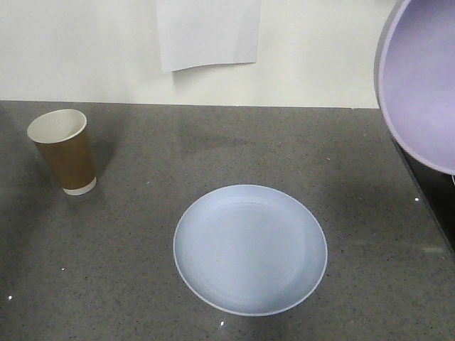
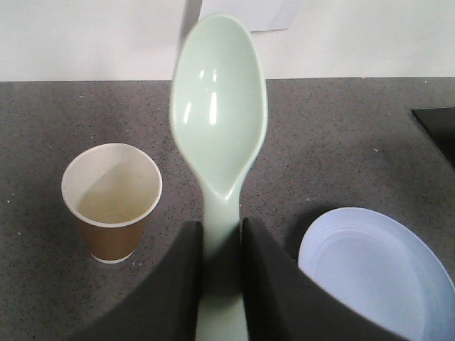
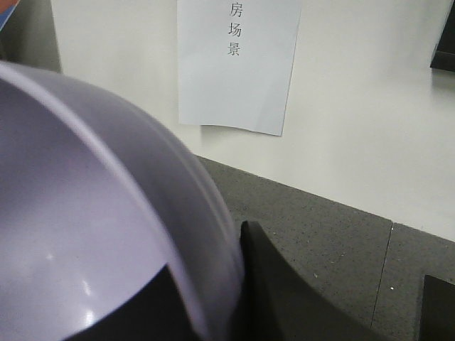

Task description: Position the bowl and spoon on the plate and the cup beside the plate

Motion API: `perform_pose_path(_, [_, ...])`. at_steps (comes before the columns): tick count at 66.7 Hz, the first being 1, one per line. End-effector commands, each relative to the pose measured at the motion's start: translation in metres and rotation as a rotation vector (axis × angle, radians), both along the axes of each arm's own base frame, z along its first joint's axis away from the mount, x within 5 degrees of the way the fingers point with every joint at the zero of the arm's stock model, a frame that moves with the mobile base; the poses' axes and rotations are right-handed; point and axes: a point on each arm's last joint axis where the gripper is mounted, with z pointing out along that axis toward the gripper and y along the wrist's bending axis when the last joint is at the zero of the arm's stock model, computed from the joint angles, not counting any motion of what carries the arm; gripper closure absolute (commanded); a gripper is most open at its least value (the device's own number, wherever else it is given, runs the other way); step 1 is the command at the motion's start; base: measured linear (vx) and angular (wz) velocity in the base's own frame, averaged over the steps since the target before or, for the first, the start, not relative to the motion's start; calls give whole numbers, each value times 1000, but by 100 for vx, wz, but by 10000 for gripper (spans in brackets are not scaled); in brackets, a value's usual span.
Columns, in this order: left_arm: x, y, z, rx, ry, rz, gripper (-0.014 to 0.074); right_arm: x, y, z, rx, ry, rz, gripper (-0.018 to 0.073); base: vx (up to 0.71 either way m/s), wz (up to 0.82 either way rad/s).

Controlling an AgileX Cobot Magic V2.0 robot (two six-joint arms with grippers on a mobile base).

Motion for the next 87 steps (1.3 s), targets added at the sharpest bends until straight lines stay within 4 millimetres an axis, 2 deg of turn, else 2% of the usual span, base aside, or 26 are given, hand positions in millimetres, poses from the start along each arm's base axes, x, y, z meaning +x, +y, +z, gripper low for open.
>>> perform_pose_path(1, [-5,-4,17,-35,-92,8,603,-1,0,13,35,-84,-15,562,4,1])
perform_pose_path(87, [-5,-4,17,-35,-92,8,603,-1,0,13,34,-84,-15,562,1,1])
